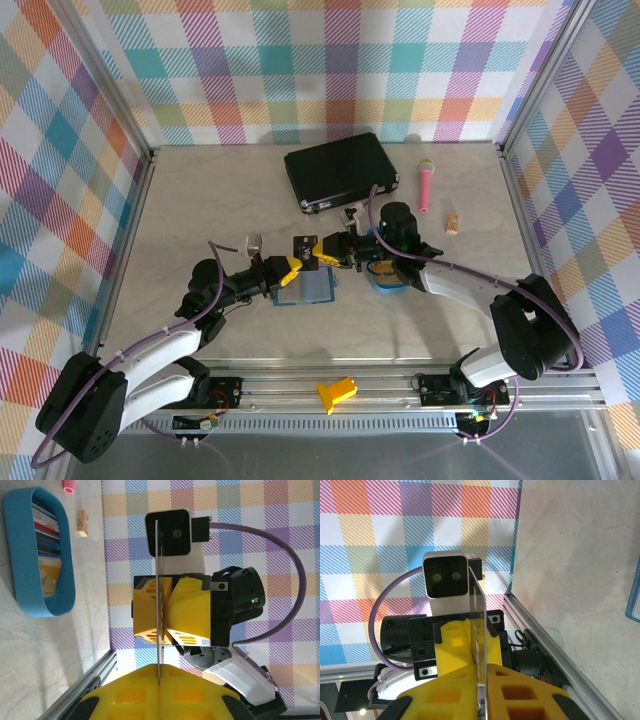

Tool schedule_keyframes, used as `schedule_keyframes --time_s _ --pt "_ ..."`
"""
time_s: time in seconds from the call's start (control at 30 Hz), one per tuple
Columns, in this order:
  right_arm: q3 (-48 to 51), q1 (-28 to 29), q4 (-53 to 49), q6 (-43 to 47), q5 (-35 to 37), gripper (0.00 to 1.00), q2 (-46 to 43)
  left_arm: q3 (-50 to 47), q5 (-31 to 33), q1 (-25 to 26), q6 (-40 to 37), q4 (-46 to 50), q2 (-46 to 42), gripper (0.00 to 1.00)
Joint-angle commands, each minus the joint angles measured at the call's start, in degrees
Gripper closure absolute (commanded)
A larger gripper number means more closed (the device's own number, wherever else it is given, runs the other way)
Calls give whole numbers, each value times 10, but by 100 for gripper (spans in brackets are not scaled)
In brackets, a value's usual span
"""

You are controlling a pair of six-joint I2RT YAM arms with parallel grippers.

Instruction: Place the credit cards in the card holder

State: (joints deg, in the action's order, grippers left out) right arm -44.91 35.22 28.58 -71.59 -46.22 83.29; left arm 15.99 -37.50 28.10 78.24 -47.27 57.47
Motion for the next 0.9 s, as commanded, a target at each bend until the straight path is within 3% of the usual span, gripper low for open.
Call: schedule_keyframes --time_s 0.0,0.1,0.2,0.33,0.47,0.53,0.67,0.87 --pt "6 -2 11 5 1 93 -20 -7 -2 4 4 -30 -9 100" --pt "9 -1 8 12 3 100 -22 -9 -1 4 4 -26 -10 98" --pt "9 -3 -26 39 14 100 -28 -14 3 0 -3 -5 -18 53" --pt "-4 -4 -143 128 53 100 -45 -17 -13 -31 -28 63 -59 26" --pt "-6 0 -209 201 99 100 -54 -11 -33 -66 -100 209 -104 18" --pt "-5 5 -221 218 113 100 -46 -3 -33 -73 -145 292 -114 0" --pt "5 19 -210 223 131 100 -13 6 -15 -77 -209 387 -119 0" --pt "2 31 -211 246 148 100 22 -15 6 -82 -227 394 -122 0"
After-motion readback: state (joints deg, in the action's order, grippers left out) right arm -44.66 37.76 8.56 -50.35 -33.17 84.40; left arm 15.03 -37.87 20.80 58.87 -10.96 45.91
